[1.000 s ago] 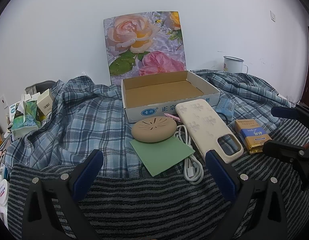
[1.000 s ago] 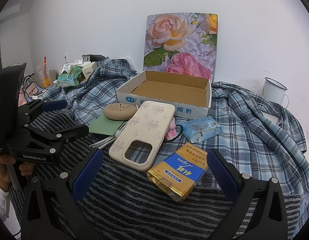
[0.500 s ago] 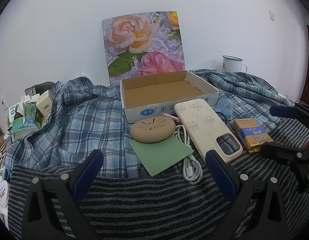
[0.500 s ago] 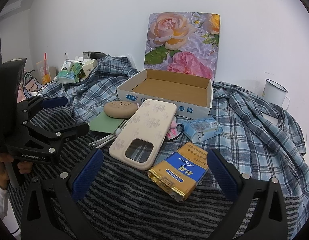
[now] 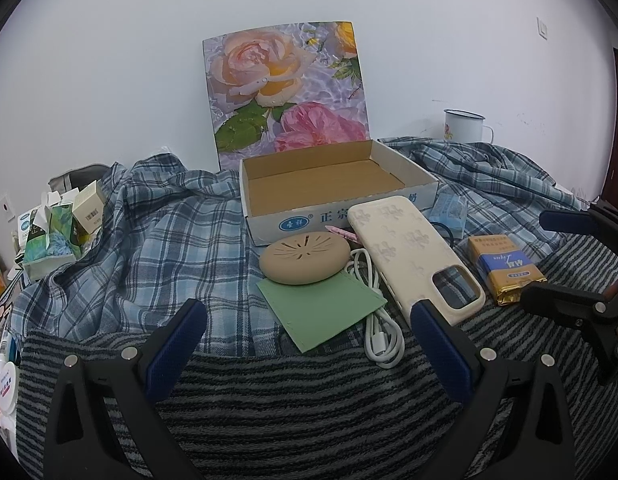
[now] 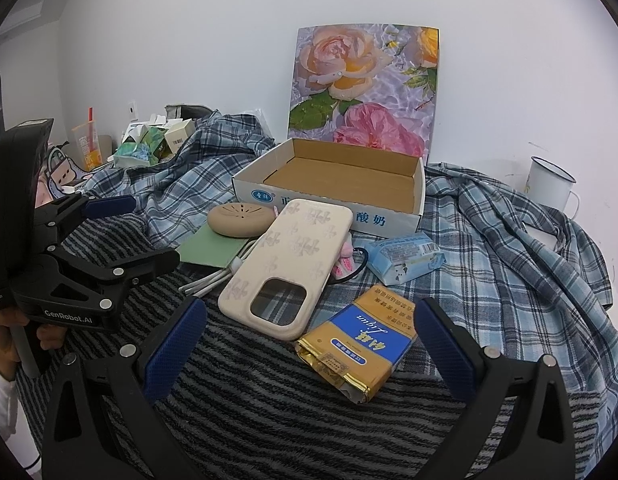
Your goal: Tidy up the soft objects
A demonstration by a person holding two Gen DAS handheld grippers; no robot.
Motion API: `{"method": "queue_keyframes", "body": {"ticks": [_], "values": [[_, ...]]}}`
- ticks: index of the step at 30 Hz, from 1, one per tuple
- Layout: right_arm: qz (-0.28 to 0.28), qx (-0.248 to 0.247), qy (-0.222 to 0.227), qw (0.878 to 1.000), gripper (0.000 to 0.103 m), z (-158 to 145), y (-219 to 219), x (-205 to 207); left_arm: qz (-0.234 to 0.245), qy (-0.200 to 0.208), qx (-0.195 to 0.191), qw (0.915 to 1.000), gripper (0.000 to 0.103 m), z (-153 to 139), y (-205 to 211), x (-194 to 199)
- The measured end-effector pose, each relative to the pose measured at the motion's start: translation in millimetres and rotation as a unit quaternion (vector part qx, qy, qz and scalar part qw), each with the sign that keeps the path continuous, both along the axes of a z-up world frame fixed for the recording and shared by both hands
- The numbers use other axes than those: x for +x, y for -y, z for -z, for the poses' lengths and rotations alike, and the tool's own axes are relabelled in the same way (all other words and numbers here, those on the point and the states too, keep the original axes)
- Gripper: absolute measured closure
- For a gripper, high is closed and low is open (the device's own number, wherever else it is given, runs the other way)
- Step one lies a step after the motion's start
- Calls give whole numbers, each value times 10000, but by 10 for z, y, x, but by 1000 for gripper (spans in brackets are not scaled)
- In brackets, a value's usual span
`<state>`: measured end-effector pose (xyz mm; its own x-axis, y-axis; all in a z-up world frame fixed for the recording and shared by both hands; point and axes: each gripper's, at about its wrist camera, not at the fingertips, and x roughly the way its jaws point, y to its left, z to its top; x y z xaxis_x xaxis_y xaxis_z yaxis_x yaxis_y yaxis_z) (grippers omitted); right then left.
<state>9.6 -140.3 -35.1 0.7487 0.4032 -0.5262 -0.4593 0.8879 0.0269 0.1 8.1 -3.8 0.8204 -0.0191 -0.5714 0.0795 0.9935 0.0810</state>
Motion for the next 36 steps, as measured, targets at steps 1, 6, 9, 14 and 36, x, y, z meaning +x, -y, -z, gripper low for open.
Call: {"method": "queue_keyframes", "body": {"ticks": [1, 6, 9, 14, 36], "values": [[0, -1, 1, 10000, 0, -1, 1, 1, 0, 1, 1, 10000, 0, 2, -1, 0], [-3, 15, -4, 10000, 0, 3, 7, 3, -1, 3, 4, 10000, 0, 0, 1, -1], [1, 30, -3, 10000, 0, 7, 8, 2, 1, 1, -1, 10000, 0, -1, 1, 1], [0, 44, 0, 10000, 0, 6, 12, 6, 48, -98, -129, 9999, 0, 9, 1, 15], [-379, 491, -347, 9975, 0, -2, 87, 47, 572, -1547, -342, 9857, 0, 107, -179, 1317]]}}
